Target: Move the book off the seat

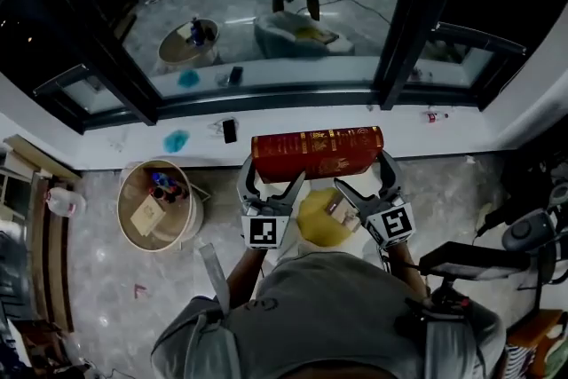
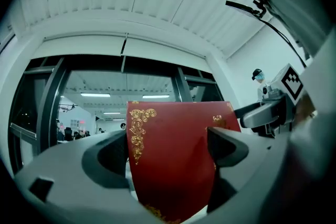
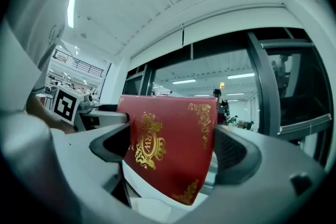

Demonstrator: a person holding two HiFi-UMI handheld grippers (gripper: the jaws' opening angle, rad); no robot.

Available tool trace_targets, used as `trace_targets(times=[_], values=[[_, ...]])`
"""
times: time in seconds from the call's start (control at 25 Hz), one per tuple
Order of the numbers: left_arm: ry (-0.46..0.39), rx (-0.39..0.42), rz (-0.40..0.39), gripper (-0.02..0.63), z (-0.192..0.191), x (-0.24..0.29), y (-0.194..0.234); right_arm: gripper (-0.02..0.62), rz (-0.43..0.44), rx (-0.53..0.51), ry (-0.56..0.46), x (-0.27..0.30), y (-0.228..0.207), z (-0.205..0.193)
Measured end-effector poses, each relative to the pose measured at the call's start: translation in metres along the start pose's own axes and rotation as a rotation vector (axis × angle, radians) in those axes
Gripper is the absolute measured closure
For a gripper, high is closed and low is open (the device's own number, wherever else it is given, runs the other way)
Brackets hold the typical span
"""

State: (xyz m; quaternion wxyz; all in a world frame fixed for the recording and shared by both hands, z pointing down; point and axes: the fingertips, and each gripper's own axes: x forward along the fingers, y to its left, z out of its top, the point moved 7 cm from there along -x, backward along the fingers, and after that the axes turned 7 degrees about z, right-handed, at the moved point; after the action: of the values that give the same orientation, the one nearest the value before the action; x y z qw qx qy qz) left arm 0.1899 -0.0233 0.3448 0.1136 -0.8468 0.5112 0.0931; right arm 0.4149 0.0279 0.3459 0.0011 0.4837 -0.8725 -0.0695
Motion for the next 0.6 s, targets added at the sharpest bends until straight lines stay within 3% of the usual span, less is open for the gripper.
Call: trace_targets(times=[0.28,0.52,0.6], values=[[-0.003,0.007,0.024,0.131,0.0,-0.017,0.009,0.103,0.035,0.019,0.01,0.009,0.005,-0.009],[0.066,-0.026,0.062,0.13,-0.004,-0.048,0.023,0.103,0.044,0.022,0.033,0.023,0.028,-0.01],[0.087,-0.002,0.09,0.13,0.0,-0.053,0.031,0.103,0.047,0.024,0.023,0.031,0.032,-0.009]])
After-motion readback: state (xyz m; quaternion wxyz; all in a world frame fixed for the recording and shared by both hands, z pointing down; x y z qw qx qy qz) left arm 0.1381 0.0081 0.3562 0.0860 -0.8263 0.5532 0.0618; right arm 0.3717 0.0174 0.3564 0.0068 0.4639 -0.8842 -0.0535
